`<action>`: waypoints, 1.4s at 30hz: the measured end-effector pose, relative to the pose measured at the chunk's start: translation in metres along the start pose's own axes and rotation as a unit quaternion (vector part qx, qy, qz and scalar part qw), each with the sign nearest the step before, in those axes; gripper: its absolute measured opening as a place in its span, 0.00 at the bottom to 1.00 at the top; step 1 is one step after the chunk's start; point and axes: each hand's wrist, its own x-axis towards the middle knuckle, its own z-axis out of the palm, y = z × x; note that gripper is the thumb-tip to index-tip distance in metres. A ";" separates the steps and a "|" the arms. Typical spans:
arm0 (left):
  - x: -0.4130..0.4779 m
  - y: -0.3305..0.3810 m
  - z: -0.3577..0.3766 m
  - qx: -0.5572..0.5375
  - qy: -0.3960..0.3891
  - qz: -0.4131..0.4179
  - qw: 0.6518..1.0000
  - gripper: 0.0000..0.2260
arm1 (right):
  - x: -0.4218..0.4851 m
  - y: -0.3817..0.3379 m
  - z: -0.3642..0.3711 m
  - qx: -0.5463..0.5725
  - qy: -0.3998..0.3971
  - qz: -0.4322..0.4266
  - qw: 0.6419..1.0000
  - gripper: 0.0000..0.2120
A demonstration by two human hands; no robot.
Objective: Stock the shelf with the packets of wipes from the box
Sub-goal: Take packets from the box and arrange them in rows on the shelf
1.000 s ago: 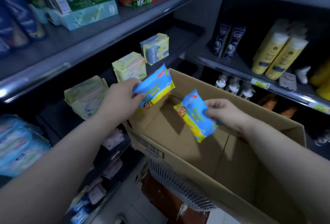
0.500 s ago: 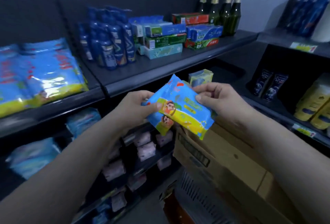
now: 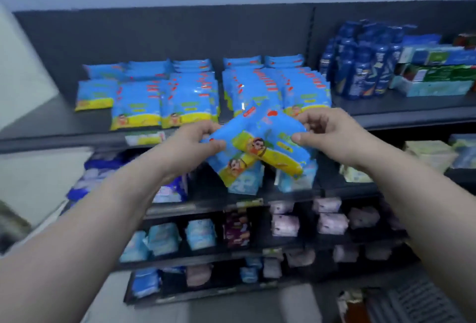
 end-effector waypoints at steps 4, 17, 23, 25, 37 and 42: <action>-0.038 -0.023 -0.075 0.002 0.072 -0.029 0.997 0.07 | 0.044 -0.034 0.057 -0.046 -0.053 -0.050 0.996 0.09; -0.060 -0.067 -0.206 -0.217 0.196 -0.050 0.955 0.10 | 0.184 -0.121 0.199 0.013 -0.177 -0.135 0.975 0.10; -0.027 -0.086 -0.272 -0.164 0.338 -0.064 0.925 0.09 | 0.261 -0.147 0.219 0.024 -0.137 -0.165 0.976 0.07; -0.017 -0.097 -0.293 -0.161 0.373 -0.056 0.912 0.07 | 0.286 -0.154 0.226 0.038 -0.112 -0.177 0.977 0.08; 0.052 -0.200 -0.352 -0.192 0.302 -0.154 0.921 0.09 | 0.355 -0.145 0.279 -0.052 -0.127 -0.131 0.982 0.07; 0.092 -0.229 -0.383 -0.146 0.222 -0.168 0.949 0.11 | 0.372 -0.148 0.313 -0.184 -0.145 -0.132 0.963 0.09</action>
